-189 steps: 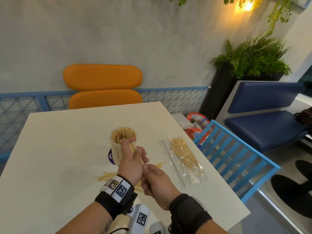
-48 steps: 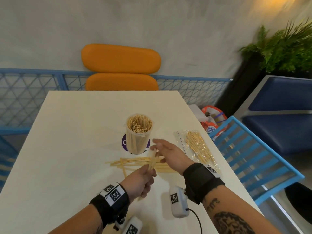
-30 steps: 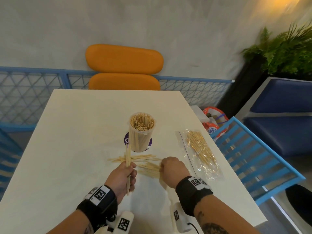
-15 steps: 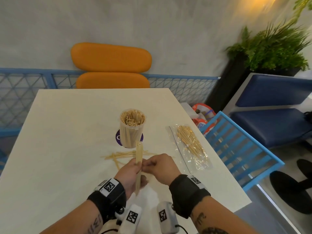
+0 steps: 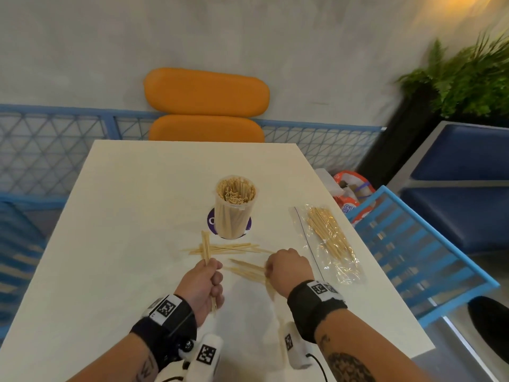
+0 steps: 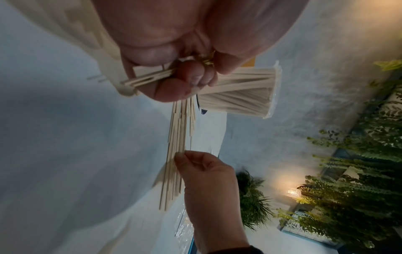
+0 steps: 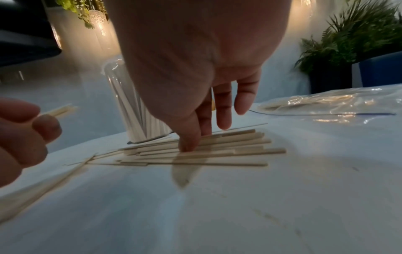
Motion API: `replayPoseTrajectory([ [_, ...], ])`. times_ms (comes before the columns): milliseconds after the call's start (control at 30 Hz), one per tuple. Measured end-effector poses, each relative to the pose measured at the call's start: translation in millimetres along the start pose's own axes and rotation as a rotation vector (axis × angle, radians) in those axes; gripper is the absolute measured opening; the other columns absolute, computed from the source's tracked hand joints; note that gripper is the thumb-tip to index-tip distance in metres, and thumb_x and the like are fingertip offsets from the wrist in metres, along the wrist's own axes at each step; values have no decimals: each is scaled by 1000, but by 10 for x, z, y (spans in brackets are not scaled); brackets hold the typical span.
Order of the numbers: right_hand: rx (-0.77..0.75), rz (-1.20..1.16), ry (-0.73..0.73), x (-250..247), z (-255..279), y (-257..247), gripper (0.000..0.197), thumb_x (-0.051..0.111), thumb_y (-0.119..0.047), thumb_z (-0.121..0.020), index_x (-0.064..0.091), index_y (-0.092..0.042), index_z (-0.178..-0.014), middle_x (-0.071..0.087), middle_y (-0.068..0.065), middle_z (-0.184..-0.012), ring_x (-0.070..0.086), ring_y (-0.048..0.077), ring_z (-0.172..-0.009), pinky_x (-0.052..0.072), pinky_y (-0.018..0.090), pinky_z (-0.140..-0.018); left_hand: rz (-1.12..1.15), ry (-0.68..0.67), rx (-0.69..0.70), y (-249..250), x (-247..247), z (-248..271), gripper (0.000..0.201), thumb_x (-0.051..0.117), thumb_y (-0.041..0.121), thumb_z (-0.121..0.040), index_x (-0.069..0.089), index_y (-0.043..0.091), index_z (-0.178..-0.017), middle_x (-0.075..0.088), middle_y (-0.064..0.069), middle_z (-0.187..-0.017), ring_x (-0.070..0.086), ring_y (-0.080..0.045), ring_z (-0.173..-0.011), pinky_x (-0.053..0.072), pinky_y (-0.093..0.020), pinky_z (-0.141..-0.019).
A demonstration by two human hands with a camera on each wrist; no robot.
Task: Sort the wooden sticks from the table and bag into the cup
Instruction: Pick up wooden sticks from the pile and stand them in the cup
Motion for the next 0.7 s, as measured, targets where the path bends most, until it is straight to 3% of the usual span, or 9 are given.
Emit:
replayPoseTrajectory([
  [133, 41, -82, -32, -26, 27, 37, 21, 49, -25, -93, 69, -28, -99, 60, -2, -98, 55, 21, -92, 48, 32, -87, -4, -13, 7, 22, 7, 28, 21, 39, 24, -108, 51, 13, -96, 38, 0, -61, 32, -13, -49, 35, -24, -48],
  [233, 112, -321, -50, -106, 82, 142, 14, 54, -25, -89, 66, -30, -85, 66, -5, -95, 61, 18, -87, 51, 28, -79, -6, -45, 5, 37, 94, 48, 21, 40, 24, -107, 52, 13, -96, 44, -2, -64, 38, -15, -52, 44, -28, -51],
  [300, 107, -508, -40, -202, 139, 154, 14, 59, -24, -92, 69, -21, -82, 69, -3, -92, 62, 16, -84, 50, 25, -71, -17, -79, 11, 70, 223, 72, 21, 40, 24, -107, 53, 11, -96, 53, -6, -70, 47, -18, -55, 53, -37, -62],
  [367, 82, -712, -16, -336, 225, 98, 17, 65, -24, -91, 73, -11, -86, 72, 2, -92, 63, 13, -82, 51, 26, -73, -34, -126, 35, 119, 406, 111, 21, 40, 24, -108, 53, 9, -100, 63, -11, -82, 59, -23, -62, 55, -42, -72],
  [467, 67, -902, 9, -465, 342, -19, 17, 69, -25, -89, 76, -10, -88, 74, 1, -90, 63, 7, -75, 50, 19, -67, -66, -211, 80, 192, 717, 202, 25, 38, 25, -108, 55, 7, -107, 70, -14, -102, 69, -27, -78, 57, -44, -80],
  [600, 81, -1015, 24, -475, 418, -52, 12, 73, -23, -85, 80, -14, -80, 77, -2, -81, 72, 12, -83, 58, 26, -79, -93, -289, 97, 228, 922, 272, 30, 36, 28, -109, 57, 7, -107, 69, -21, -106, 68, -28, -85, 58, -49, -86],
  [700, 58, -947, 23, -468, 466, -16, 15, 79, -28, -81, 76, -19, -70, 76, -8, -77, 68, -3, -76, 56, 24, -75, -174, -307, 94, 183, 918, 266, 30, 38, 28, -108, 56, 6, -102, 67, -27, -105, 65, -30, -83, 55, -53, -90],
])
Point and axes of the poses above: each hand's wrist, its own z-axis away from the middle knuckle, its own x-axis out of the palm, y = z × x, the point moved 10 cm from there along -z, towards the middle knuckle
